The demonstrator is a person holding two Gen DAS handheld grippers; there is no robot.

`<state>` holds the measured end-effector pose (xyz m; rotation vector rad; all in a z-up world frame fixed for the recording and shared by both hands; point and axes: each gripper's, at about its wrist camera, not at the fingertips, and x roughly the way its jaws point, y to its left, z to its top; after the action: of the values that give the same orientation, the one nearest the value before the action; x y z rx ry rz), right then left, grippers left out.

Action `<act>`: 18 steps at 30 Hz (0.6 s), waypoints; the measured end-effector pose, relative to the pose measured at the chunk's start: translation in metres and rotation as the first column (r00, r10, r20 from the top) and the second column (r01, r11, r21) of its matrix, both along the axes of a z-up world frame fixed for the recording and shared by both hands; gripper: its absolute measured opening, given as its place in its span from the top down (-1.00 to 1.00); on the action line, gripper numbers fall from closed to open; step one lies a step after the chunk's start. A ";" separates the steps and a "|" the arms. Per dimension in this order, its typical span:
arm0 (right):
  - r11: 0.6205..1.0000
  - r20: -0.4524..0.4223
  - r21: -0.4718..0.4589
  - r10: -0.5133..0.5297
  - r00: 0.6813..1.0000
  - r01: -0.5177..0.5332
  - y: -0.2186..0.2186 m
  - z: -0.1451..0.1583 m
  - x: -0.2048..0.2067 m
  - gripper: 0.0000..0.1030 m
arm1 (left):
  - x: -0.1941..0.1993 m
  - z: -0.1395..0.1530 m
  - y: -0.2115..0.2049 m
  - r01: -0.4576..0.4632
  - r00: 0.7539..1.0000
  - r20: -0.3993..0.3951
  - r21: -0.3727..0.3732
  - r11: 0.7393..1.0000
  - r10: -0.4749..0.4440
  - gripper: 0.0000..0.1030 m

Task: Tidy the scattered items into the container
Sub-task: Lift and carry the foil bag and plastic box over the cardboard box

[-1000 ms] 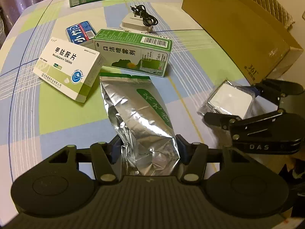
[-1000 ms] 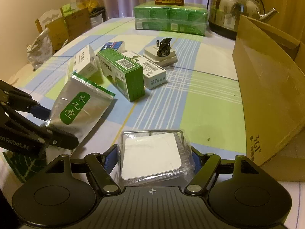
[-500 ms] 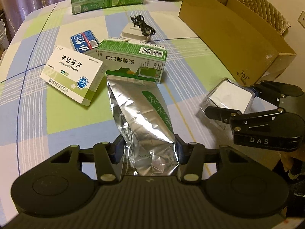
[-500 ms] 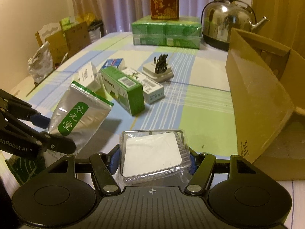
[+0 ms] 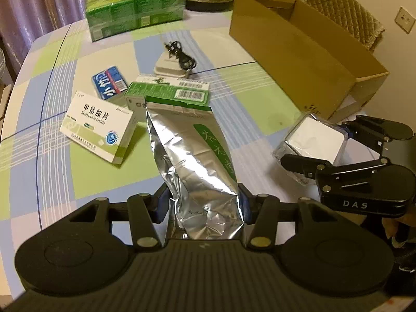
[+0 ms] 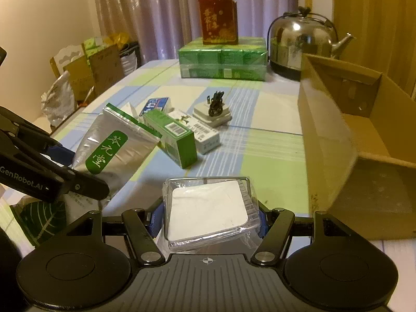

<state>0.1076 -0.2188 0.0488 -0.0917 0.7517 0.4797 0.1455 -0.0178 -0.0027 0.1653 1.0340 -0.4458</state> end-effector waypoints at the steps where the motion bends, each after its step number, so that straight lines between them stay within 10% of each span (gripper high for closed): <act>1: 1.000 0.003 0.004 -0.005 1.000 0.005 -0.002 0.004 -0.003 -0.22 | -0.002 0.003 -0.002 0.006 1.000 0.005 0.003 1.000 -0.006 0.09; 18: 0.997 0.072 0.047 -0.071 0.995 0.068 -0.033 0.061 -0.020 -0.22 | -0.025 0.045 -0.036 0.078 0.995 0.066 0.017 0.997 -0.079 0.09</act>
<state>0.0877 -0.2517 0.1102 -0.0415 0.6693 0.4243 0.1204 -0.0542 0.0419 0.2327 0.9681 -0.5010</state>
